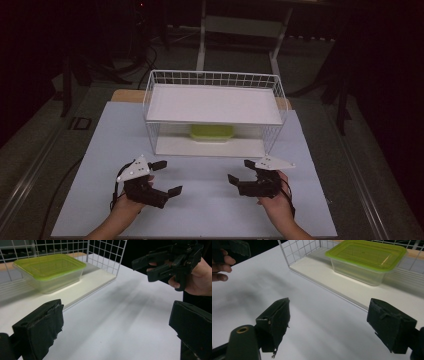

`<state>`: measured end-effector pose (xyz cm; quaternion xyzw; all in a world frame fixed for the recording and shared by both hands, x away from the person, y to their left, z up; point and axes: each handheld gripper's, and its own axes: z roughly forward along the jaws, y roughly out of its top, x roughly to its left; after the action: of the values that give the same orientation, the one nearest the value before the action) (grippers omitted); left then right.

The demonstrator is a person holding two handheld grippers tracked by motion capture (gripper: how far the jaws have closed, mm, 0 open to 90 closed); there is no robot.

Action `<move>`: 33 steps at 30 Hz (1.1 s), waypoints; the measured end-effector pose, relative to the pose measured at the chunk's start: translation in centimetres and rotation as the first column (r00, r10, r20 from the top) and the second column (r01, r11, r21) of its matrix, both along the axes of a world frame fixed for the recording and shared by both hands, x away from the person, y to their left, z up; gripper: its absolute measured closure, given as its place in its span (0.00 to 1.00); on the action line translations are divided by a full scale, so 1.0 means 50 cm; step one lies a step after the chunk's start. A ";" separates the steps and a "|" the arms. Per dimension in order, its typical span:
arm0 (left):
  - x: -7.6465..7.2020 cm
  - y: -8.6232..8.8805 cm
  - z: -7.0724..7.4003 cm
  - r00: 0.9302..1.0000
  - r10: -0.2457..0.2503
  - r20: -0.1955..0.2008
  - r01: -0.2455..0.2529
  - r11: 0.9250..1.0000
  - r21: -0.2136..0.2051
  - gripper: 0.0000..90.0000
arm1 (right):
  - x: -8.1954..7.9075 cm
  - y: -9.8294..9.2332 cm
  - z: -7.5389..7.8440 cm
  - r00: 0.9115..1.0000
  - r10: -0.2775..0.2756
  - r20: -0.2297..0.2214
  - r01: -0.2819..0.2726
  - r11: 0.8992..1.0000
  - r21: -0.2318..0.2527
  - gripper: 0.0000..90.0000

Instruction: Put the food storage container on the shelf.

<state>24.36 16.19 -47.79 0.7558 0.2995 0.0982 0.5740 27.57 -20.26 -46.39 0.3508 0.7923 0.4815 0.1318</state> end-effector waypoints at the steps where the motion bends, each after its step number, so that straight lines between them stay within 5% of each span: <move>1: -0.002 0.001 -0.001 1.000 0.001 -0.001 -0.001 1.000 0.002 0.00 | -0.003 -0.004 0.000 1.000 0.001 -0.004 -0.001 1.000 0.004 0.21; 12: -0.015 0.009 -0.020 1.000 0.012 -0.017 -0.011 1.000 0.008 0.00 | -0.023 -0.034 -0.026 0.999 0.007 -0.033 -0.007 1.000 -0.001 0.20; 25: -0.015 0.010 -0.045 1.000 0.008 -0.011 -0.008 1.000 0.024 0.00 | -0.018 -0.037 -0.058 0.998 0.067 0.003 -0.067 0.997 -0.035 0.20; 33: -0.013 0.006 -0.060 1.000 -0.001 -0.009 0.002 0.999 0.046 0.00 | -0.012 -0.048 -0.069 0.998 0.066 -0.017 -0.067 0.997 -0.040 0.20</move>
<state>23.69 16.48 -50.78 0.7695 0.2991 0.1011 0.5551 26.97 -22.67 -49.82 0.3252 0.8141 0.4668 0.1166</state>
